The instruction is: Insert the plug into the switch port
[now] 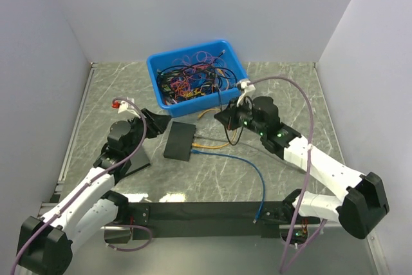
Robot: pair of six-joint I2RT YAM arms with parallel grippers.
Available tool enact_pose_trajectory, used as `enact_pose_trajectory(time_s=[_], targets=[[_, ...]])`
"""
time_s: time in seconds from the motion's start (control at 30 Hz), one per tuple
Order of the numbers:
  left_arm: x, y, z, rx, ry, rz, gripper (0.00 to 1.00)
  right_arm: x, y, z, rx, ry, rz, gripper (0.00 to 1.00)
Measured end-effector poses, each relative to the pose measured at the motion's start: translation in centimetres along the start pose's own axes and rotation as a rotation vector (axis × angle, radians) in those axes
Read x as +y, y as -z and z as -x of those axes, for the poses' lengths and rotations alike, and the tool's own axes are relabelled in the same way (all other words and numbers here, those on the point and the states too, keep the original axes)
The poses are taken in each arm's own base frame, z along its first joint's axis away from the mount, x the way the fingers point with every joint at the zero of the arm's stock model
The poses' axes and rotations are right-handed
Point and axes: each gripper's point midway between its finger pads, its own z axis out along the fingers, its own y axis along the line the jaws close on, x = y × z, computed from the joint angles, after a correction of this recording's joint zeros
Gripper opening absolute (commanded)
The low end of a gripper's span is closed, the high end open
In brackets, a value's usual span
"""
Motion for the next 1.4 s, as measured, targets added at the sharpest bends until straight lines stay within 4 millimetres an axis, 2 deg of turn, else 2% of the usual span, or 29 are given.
enact_pose_trajectory(time_s=[0.37,0.53,0.7,0.87,1.17,1.4], targets=[[-2.5,-0.2,0.7,0.005,0.039,-0.094,0.64,7.7,1.8,-4.4,0.053,0.091,0.341,0.00],[-3.7,-0.3,0.8,0.012,0.066,-0.149,0.71,10.1,2.4,-6.1,0.079,0.131,0.420,0.00],[-4.8,-0.4,1.1,0.009,0.087,-0.198,0.72,11.2,2.7,-6.7,0.089,0.153,0.454,0.00],[-5.0,-0.6,0.9,0.018,0.106,-0.210,0.72,12.0,2.8,-7.5,0.106,0.173,0.481,0.00],[-5.1,-1.1,0.8,0.024,0.127,-0.222,0.66,12.3,2.1,-9.3,0.155,0.190,0.488,0.00],[-5.1,-1.3,0.5,0.038,0.136,-0.228,0.66,12.5,1.9,-9.2,0.142,0.206,0.475,0.00]])
